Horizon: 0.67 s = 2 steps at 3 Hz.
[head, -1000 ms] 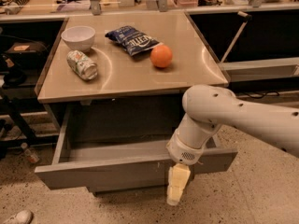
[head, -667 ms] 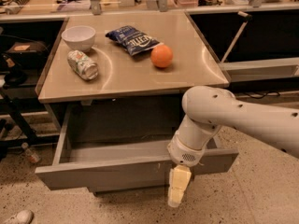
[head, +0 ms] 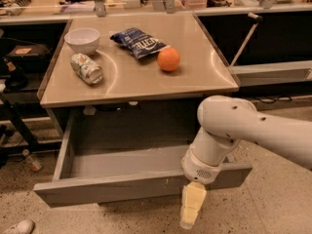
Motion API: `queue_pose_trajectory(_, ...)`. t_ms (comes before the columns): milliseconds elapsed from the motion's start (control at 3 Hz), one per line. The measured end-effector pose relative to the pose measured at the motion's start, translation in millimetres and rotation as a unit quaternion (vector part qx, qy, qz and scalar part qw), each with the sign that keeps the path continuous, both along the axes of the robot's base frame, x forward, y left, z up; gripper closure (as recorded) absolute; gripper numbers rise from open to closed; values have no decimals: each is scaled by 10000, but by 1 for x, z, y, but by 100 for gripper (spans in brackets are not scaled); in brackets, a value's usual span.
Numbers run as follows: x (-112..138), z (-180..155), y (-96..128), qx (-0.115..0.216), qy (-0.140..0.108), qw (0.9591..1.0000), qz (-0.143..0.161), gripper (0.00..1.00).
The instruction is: Open top drawer
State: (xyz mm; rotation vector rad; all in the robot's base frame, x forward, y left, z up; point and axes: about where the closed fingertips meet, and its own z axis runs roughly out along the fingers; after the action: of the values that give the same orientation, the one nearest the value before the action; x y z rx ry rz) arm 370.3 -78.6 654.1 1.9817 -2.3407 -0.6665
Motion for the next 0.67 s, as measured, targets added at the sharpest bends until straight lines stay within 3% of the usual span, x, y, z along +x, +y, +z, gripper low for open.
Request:
queue_pose_trajectory(333,1,1,0,0,0,10000,0,0)
queue_pose_trajectory(667,-25,4,-11,-66,102,9998,-158,0)
